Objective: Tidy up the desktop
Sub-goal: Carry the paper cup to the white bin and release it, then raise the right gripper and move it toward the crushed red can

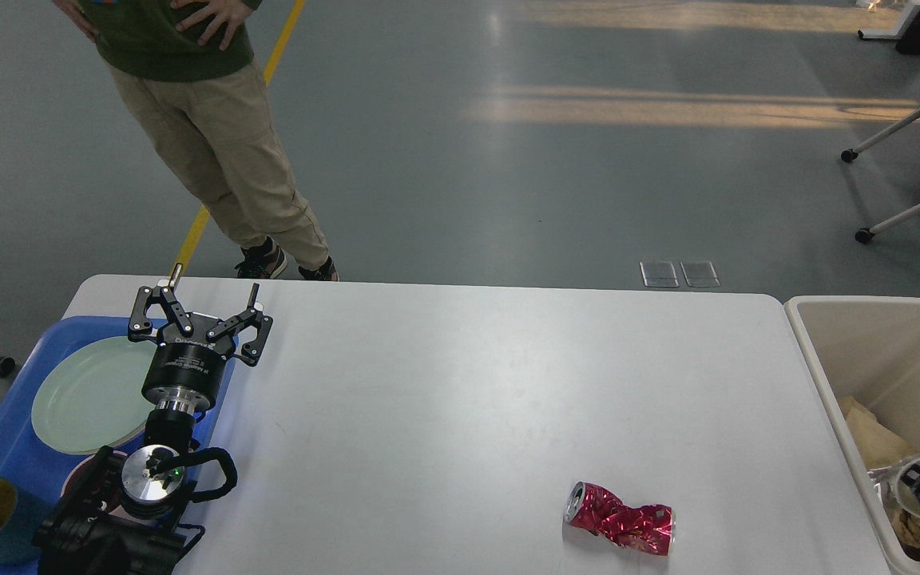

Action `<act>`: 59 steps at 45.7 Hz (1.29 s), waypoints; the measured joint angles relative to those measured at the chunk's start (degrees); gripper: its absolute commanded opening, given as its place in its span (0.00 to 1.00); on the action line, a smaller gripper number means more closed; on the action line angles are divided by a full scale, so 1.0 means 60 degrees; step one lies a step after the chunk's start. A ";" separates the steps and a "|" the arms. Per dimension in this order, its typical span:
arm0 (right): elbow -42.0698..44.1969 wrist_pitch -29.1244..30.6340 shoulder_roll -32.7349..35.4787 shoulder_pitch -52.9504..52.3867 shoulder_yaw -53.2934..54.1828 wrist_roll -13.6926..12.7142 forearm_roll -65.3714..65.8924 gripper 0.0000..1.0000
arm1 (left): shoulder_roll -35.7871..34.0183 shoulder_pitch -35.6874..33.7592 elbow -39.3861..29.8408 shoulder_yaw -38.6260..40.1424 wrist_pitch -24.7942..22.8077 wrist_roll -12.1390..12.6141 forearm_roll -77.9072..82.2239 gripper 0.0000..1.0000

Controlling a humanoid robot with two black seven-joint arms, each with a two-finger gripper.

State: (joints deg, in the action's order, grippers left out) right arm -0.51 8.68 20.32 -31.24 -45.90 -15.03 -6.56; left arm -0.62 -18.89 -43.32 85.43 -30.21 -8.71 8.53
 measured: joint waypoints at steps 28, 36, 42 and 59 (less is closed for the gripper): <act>0.0022 -0.1240 -0.0147 0.0308 0.0386 -0.0008 -0.0020 1.00 | 0.0000 0.0000 0.0000 0.0000 0.0005 0.0000 0.0000 0.96; -0.0130 -0.1235 -0.0117 0.0135 0.0401 -0.0008 -0.0020 1.00 | 0.0000 -0.0004 0.0000 0.0000 0.0007 0.0000 0.0000 0.96; -0.1010 -0.1075 0.0378 -0.0575 0.0403 -0.0024 0.0072 1.00 | 0.0000 -0.0005 0.0000 0.0000 0.0009 0.0001 0.0000 0.96; -0.6701 0.1939 0.2390 -0.6740 -0.1613 -0.0080 0.1706 1.00 | 0.0000 -0.0008 0.0000 0.0000 0.0013 0.0001 0.0000 0.96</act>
State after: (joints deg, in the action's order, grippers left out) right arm -40.72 20.32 34.67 -71.68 -55.58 -15.51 3.68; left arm -0.62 -18.94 -43.32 85.43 -30.13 -8.71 8.53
